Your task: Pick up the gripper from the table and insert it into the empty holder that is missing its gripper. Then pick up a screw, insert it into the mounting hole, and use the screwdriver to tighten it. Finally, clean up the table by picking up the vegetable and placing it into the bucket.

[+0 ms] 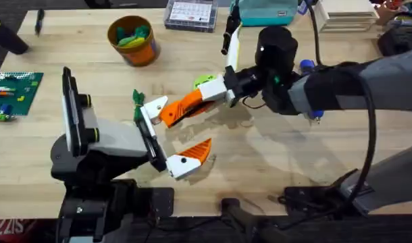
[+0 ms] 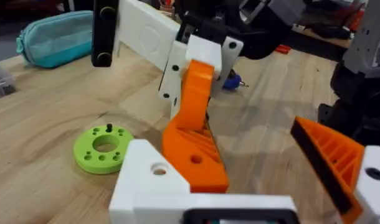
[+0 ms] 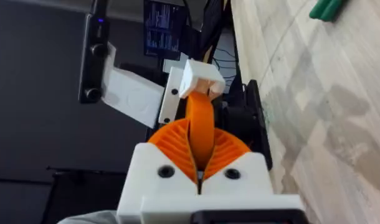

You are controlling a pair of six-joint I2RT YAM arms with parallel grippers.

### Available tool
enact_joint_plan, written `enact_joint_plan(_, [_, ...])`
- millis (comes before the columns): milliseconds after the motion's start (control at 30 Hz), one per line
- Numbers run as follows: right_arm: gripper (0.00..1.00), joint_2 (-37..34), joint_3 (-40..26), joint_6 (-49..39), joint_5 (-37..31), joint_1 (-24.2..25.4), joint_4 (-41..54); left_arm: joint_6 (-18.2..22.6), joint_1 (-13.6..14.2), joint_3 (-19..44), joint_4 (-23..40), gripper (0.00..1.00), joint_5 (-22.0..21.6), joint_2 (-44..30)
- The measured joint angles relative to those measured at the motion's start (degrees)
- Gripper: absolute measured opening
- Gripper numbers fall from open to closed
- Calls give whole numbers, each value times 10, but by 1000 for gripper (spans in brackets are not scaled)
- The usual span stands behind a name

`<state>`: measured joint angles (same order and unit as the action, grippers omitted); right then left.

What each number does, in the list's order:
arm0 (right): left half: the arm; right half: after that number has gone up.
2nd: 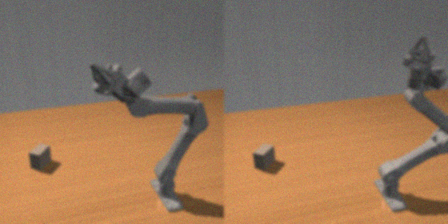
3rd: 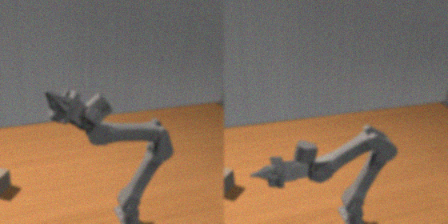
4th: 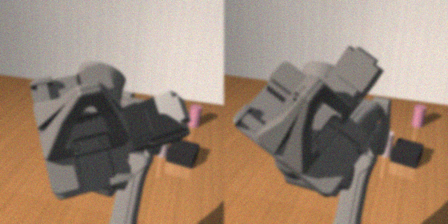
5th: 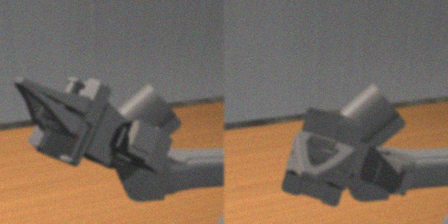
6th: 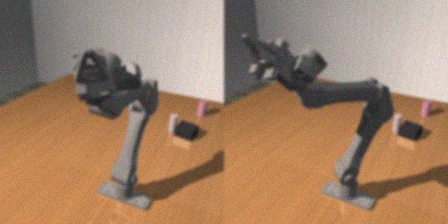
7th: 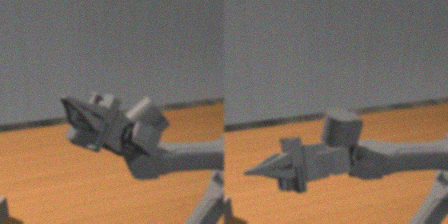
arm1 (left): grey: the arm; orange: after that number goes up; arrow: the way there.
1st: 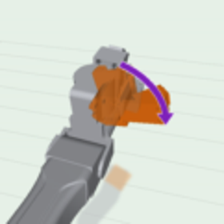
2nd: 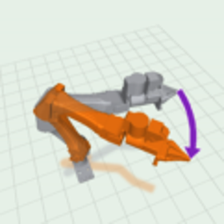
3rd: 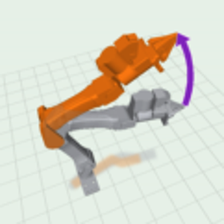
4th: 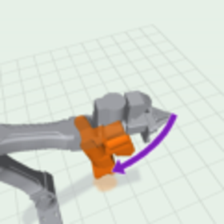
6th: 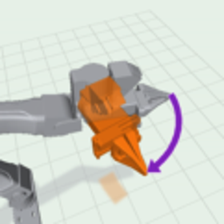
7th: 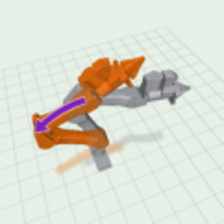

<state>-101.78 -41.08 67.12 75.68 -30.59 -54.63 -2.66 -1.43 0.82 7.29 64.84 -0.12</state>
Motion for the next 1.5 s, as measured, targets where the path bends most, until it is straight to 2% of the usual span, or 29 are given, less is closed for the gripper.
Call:
enact_joint_plan(433, [5, 0, 0, 66, -68, -20, -3, -10, 0, 0, 2, 986, 10, -1])
enact_joint_plan(1067, [5, 0, 0, 79, -133, -49, -7, -19, -7, 0, -2, 986, -14, -4])
enact_joint_plan(1500, [8, 0, 0, 79, -138, -52, -15, -22, -8, 0, -2, 986, -16, -3])
